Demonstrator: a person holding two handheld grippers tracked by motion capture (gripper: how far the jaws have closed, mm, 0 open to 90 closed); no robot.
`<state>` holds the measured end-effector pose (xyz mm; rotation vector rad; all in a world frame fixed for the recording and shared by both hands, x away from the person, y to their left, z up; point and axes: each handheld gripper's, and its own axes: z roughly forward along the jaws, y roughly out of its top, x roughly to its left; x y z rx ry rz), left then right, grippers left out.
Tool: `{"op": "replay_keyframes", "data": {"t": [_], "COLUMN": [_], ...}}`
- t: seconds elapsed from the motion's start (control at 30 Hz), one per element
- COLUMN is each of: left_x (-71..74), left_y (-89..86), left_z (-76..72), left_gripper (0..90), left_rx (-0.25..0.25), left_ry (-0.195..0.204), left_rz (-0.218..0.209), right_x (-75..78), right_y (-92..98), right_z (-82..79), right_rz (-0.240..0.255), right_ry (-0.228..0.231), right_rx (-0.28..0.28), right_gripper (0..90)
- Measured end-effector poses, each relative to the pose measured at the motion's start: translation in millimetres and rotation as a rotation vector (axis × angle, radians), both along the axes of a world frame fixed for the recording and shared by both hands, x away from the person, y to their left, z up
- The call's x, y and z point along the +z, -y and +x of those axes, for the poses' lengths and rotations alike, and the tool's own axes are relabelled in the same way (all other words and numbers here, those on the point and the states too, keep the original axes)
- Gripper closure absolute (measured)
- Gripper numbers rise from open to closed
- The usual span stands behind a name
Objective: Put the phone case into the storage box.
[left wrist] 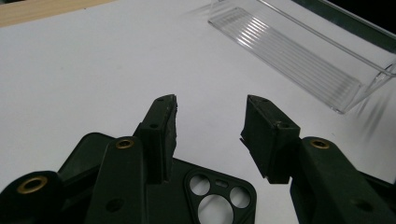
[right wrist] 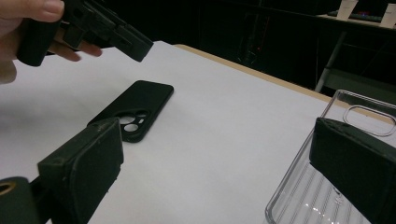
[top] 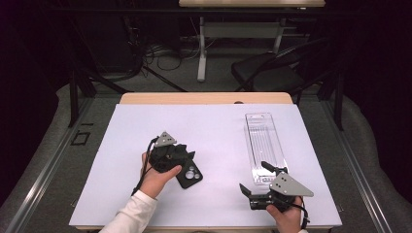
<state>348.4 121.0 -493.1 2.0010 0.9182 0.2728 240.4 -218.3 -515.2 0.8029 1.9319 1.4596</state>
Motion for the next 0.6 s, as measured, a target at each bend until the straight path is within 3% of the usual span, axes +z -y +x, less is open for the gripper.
{"op": "replay_keyframes", "data": {"t": [0.1, 0.23, 0.6], "left_x": [-2.9, -8.1, -27.4], "left_y": [2.7, 7.3, 19.0], "left_z": [1.0, 3.0, 5.2], "left_gripper": [57.2, 66.3, 85.4], "left_rx": [0.004, -0.011, -0.038], "left_ry": [0.002, -0.002, -0.068], "left_rz": [0.027, 0.029, 0.054], "right_x": [-0.1, -0.2, -1.1], "right_y": [0.0, 0.1, 0.1], "right_z": [0.0, 0.2, 0.6], "right_rz": [0.0, -0.001, -0.006], "right_ry": [0.0, -0.001, 0.0], "right_rx": [0.0, 0.0, -0.004], "right_gripper": [2.7, 2.7, 2.7]}}
